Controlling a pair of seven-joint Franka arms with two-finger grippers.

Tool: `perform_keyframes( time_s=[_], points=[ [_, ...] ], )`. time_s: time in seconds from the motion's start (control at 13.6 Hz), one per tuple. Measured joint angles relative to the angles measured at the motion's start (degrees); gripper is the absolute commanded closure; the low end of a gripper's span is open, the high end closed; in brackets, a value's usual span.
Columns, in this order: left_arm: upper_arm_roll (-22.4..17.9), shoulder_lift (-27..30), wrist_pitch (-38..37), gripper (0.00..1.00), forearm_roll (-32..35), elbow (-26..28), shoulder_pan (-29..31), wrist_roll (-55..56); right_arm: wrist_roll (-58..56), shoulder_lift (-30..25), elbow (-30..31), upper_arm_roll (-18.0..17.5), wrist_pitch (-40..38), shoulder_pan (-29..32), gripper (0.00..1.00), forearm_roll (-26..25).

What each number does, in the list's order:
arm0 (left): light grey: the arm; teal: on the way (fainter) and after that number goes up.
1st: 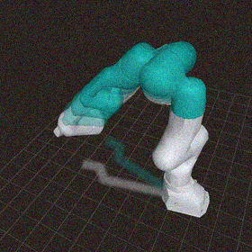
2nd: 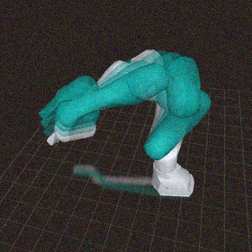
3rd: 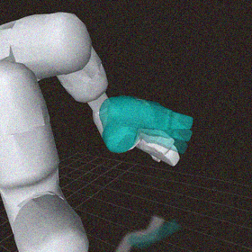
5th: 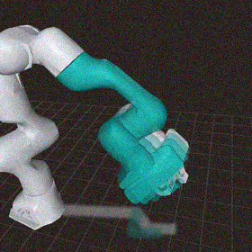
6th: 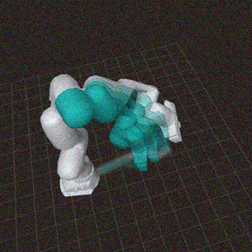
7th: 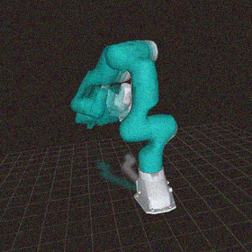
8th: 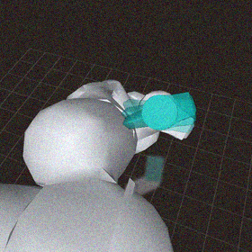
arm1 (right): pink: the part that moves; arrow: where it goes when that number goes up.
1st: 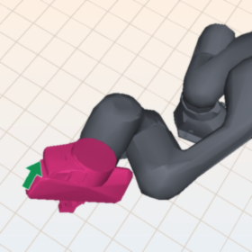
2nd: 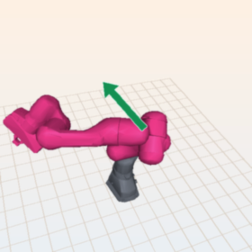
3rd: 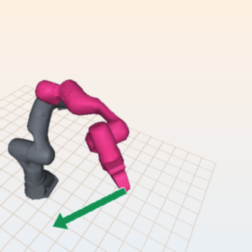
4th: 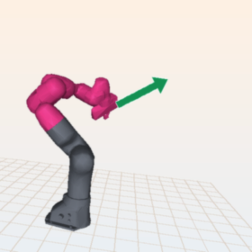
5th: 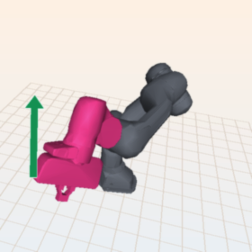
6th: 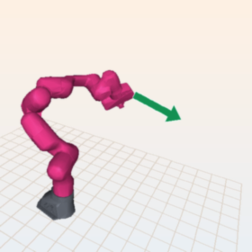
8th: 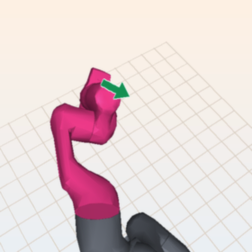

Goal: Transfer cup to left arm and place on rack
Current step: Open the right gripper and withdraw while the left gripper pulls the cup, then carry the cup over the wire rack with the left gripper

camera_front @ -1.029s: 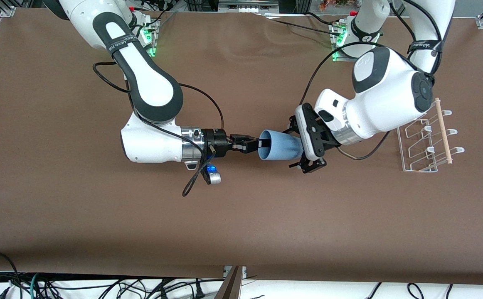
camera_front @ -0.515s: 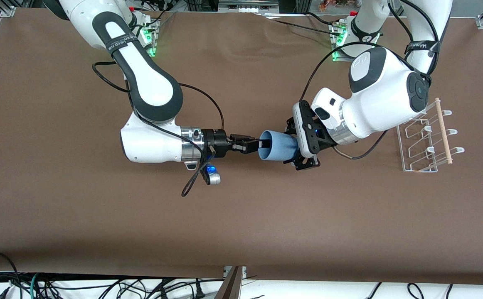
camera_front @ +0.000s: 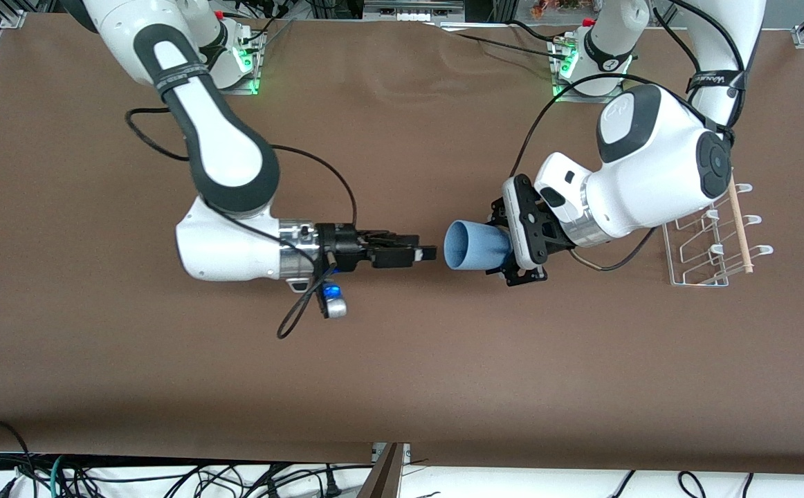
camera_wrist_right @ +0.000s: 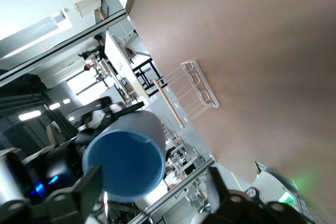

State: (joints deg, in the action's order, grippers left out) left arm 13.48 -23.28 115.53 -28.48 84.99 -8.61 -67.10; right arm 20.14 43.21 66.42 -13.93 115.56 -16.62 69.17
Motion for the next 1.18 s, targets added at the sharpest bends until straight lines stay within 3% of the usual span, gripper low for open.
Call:
perform_keyframes(
  time_s=[0.22, 0.37, 0.74, 0.96, 1.03, 1.18],
  points=[
    [-0.4, 0.1, -6.1, 0.99, 6.0, -0.1, 2.5, -0.5, -0.1, -0.3, -0.7, 0.4, -8.7, 6.0, 0.0, -2.9],
    [-0.7, 0.2, -10.0, 0.99, 11.9, -0.2, 3.0, -0.3, -0.3, -0.6, -1.0, 0.5, -13.6, 9.6, 0.0, -10.0],
    [-0.7, 1.1, -22.8, 0.96, 35.2, -0.6, 3.2, 5.0, -0.8, -3.9, -1.5, 0.4, -22.1, 13.7, 0.0, -41.7],
    [-0.4, 1.0, -33.3, 0.92, 51.0, -0.4, 2.5, 7.8, -6.4, -6.9, -0.5, 1.6, -22.7, 14.2, 0.0, -54.5],
    [-0.4, 0.7, -37.5, 0.86, 55.3, -0.2, 2.2, 9.3, -9.2, -8.5, 0.8, 2.6, -22.8, 14.3, 0.0, -59.3],
    [-0.4, 0.1, -43.5, 0.86, 61.7, 1.5, 2.1, 13.9, -11.8, -11.9, 4.0, 3.9, -22.8, 14.7, 0.0, -67.1]
  ],
)
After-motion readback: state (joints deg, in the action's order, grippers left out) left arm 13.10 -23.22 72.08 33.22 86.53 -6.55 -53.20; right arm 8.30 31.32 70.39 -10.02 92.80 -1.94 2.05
